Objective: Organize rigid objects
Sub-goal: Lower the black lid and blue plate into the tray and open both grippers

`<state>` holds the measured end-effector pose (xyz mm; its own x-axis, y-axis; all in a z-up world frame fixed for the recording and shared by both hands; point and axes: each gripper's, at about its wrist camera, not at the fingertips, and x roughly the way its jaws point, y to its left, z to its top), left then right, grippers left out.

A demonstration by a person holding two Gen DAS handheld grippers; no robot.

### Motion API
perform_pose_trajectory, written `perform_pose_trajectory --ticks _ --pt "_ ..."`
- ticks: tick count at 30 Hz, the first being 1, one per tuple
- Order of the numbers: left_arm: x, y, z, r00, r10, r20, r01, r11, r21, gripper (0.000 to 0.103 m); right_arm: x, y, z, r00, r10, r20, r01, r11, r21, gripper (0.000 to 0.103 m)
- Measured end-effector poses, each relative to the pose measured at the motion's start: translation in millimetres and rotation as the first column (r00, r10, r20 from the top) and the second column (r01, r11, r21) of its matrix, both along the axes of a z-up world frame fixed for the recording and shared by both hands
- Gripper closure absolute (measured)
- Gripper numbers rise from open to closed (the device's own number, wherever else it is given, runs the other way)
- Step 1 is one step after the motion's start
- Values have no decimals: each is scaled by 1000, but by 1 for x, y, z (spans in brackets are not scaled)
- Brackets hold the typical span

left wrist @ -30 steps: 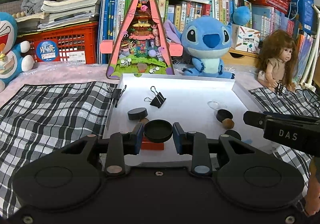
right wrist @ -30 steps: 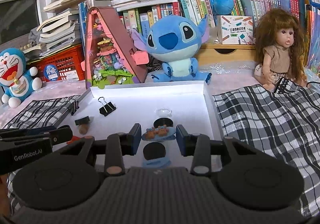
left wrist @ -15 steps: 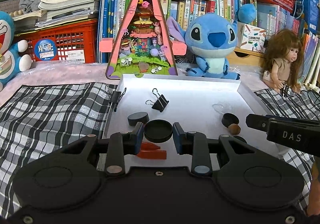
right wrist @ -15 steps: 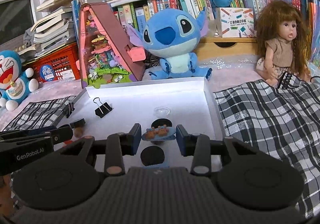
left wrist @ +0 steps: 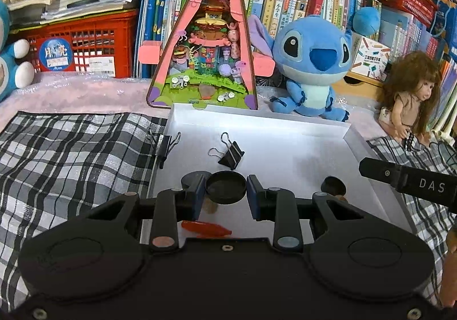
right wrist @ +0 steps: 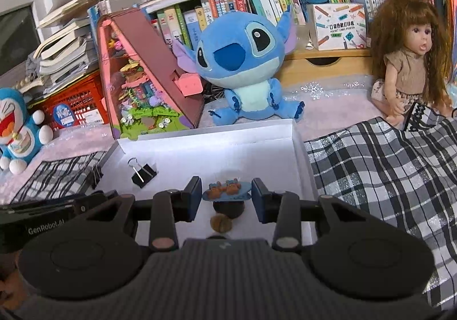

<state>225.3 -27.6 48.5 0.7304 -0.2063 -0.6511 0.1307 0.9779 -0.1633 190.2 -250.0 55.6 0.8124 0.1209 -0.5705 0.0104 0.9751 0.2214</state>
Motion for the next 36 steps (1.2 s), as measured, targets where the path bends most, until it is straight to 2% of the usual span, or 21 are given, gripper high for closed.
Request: perform_pose_trajectory --ticks 10,24,36 --pt "32 6 1 999 5 -54 -7 999 -32 74 21 -1 1 999 7 -46 -6 1000 4 59" --pt "48 -8 -17 997 -21 -78 22 1000 14 73 47 7 -12 992 39 -117 -44 998 -42 59" --pt "58 -9 -22 997 -15 -81 17 999 33 73 62 18 -24 979 88 -185 -96 995 -35 59"
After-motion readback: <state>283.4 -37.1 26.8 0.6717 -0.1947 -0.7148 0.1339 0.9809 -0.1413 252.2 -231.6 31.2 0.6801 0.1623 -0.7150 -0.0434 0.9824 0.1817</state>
